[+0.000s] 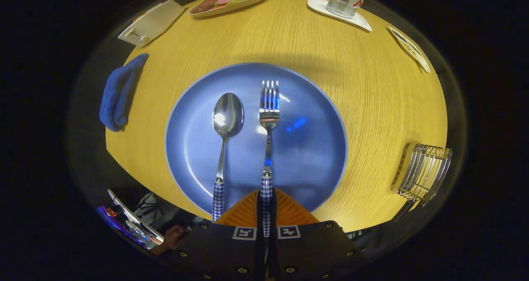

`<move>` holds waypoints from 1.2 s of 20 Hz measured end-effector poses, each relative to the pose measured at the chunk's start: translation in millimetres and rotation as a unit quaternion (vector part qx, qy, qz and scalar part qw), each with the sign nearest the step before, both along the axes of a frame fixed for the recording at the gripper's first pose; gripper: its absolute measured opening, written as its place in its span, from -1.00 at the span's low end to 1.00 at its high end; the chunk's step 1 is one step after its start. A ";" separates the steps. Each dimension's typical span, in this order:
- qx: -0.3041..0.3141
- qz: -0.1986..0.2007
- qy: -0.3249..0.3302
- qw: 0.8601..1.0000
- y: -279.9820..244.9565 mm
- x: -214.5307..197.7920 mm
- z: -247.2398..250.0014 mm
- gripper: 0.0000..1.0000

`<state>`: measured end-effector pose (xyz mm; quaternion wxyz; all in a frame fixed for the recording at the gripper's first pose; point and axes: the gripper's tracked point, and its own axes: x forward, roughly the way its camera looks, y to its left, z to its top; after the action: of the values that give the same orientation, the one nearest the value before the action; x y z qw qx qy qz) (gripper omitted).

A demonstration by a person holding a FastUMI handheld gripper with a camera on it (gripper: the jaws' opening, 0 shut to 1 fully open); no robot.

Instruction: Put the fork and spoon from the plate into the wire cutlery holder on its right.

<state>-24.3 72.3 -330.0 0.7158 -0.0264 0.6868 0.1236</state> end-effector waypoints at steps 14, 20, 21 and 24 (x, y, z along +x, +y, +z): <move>-0.069 0.154 -0.029 0.985 -144.4 -25.4 134.0 -0.92; -0.136 0.135 0.015 0.981 -249.9 -48.6 151.1 -0.92; -0.145 0.138 0.027 0.979 -263.4 -54.1 151.9 -0.92; -0.159 0.141 0.041 0.976 -282.5 -53.2 150.5 -0.92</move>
<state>-77.5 -210.2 -179.5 0.6487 -0.2316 0.7161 0.1133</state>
